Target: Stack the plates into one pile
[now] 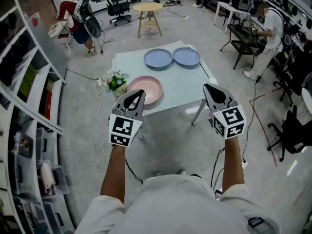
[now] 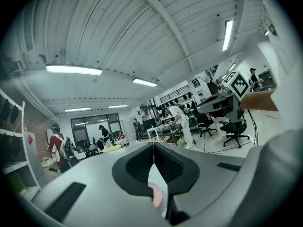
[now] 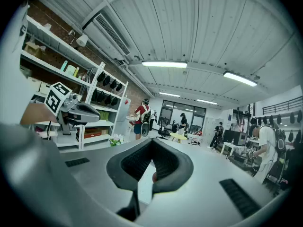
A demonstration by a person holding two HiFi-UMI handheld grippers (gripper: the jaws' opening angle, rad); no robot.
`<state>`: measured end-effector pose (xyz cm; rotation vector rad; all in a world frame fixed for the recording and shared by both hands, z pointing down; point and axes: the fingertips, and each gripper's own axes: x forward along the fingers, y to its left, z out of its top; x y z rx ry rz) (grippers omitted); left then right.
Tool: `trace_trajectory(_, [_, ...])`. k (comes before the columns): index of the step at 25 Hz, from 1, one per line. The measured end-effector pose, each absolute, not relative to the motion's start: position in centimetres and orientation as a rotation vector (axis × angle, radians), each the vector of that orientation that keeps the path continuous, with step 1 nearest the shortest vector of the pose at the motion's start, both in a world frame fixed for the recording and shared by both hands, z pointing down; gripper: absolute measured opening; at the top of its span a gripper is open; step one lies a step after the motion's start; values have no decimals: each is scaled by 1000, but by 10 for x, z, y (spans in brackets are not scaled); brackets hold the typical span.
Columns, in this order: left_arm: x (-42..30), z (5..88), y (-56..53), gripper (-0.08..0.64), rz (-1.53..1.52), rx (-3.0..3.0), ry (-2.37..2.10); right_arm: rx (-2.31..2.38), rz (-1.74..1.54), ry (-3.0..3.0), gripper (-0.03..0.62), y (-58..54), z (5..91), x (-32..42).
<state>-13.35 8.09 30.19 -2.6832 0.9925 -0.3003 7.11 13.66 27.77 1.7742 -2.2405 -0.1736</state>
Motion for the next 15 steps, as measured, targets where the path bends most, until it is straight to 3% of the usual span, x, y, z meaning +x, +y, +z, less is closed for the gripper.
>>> trace_trajectory(15, [-133, 305, 29, 18, -244, -2740, 923, 1831, -115, -2375, 14, 90, 275, 70])
